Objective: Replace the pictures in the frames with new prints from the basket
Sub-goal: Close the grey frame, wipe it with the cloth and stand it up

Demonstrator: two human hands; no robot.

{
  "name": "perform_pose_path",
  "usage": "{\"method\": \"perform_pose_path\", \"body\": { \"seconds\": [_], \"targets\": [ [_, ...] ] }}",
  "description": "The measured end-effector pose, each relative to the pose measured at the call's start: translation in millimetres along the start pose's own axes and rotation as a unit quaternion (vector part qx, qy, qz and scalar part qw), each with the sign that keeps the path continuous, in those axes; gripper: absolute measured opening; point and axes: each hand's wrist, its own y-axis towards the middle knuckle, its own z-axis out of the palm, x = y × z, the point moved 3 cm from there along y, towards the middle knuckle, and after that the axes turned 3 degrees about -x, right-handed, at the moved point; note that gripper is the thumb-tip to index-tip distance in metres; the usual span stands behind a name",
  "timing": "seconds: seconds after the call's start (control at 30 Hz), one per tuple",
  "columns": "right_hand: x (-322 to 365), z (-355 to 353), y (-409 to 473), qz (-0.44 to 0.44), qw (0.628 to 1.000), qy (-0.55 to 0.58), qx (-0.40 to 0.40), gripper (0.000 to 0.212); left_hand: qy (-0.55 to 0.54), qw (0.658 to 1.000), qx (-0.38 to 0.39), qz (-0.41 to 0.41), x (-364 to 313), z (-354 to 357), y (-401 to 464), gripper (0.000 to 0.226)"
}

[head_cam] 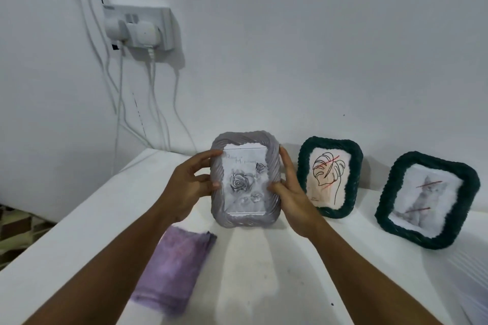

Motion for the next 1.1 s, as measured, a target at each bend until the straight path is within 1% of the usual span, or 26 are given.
{"method": "perform_pose_path", "body": {
  "seconds": [0.1,0.23,0.37,0.5,0.6,0.7,0.93,1.1],
  "targets": [
    [-5.0,4.9,17.2,-0.004,0.993,-0.106,0.044,0.076,0.03,1.0,-0.005,0.005,3.7,-8.2,12.7,0.076],
    [-11.1,10.6,40.1,-0.014,0.966,-0.24,0.099,0.081,0.071,0.997,-0.027,-0.007,14.3,-21.6,28.8,0.086],
    [-11.5,11.8,61.4,-0.045,0.938,-0.33,0.098,0.083,0.078,0.996,-0.049,-0.015,21.9,-30.0,45.5,0.088],
    [-12.3,11.1,82.0,-0.06,0.933,-0.343,0.094,0.083,0.084,0.994,-0.062,-0.006,24.3,-32.9,60.6,0.087],
    [-21.5,9.6,87.0,-0.054,0.931,-0.349,0.094,0.083,0.11,0.992,-0.068,0.0,30.5,-34.3,64.3,0.087],
    [-34.5,8.6,85.1,-0.051,0.928,-0.359,0.085,0.081,0.127,0.989,-0.074,0.003,38.8,-33.8,60.9,0.086],
    [-47.2,9.8,74.8,-0.054,0.938,-0.335,0.068,0.076,0.148,0.987,-0.067,0.018,47.5,-33.5,49.2,0.086],
    [-49.3,10.4,70.3,-0.056,0.932,-0.354,0.059,0.075,0.179,0.981,-0.074,0.023,47.5,-32.6,45.0,0.088]
  ]
}}
